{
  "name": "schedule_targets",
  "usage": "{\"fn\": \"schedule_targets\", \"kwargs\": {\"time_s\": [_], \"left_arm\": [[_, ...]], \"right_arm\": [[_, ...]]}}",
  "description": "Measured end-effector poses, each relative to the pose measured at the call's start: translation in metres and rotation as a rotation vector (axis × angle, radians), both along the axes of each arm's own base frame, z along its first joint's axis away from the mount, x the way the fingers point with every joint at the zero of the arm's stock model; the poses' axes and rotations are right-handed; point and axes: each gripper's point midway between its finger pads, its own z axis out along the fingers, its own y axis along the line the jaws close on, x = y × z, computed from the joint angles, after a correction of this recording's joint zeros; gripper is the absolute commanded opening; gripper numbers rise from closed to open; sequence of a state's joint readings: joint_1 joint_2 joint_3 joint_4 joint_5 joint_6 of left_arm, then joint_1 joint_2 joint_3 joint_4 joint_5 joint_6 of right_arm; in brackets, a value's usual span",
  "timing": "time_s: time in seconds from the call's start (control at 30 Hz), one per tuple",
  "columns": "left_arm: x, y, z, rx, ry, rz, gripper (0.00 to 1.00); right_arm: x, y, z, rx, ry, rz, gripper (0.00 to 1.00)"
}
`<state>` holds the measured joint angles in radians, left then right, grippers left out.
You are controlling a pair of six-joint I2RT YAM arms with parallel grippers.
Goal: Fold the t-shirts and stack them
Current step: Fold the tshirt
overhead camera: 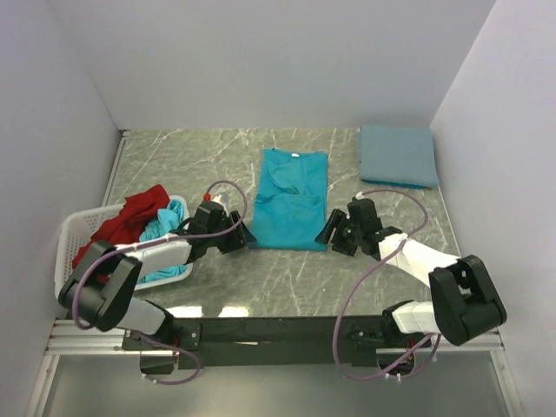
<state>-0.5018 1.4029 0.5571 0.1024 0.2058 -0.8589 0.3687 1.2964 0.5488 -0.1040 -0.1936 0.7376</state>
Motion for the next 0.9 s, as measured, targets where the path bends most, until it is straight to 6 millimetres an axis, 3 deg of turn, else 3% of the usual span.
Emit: {"fn": "schedule_targets", "kwargs": {"time_s": [0.27,0.47,0.57,0.67,0.7,0.9], "left_arm": [[-0.004,-0.003,-0.021,0.009,0.056,-0.019,0.33],[0.000,-0.011,-0.022,-0.022,0.046,-0.039,0.31],[0.002,-0.012,-0.024,-0.027,0.045,-0.040,0.24],[0.004,-0.013,-0.026,-0.024,0.049,-0.038,0.08],[0.004,-0.013,-0.027,-0.024,0.051,-0.037,0.01],[0.007,-0.015,-0.026,-0.027,0.051,-0.037,0.01]], "right_arm": [[-0.002,0.002,-0.016,-0.002,0.052,-0.004,0.52],[0.001,0.004,-0.017,0.009,0.046,-0.001,0.49],[0.002,0.005,-0.019,0.011,0.046,0.001,0.43],[0.002,0.006,-0.020,0.014,0.050,0.003,0.39],[0.002,0.007,-0.020,0.016,0.050,0.006,0.35],[-0.001,0.006,-0.024,0.007,0.067,0.011,0.06]]}}
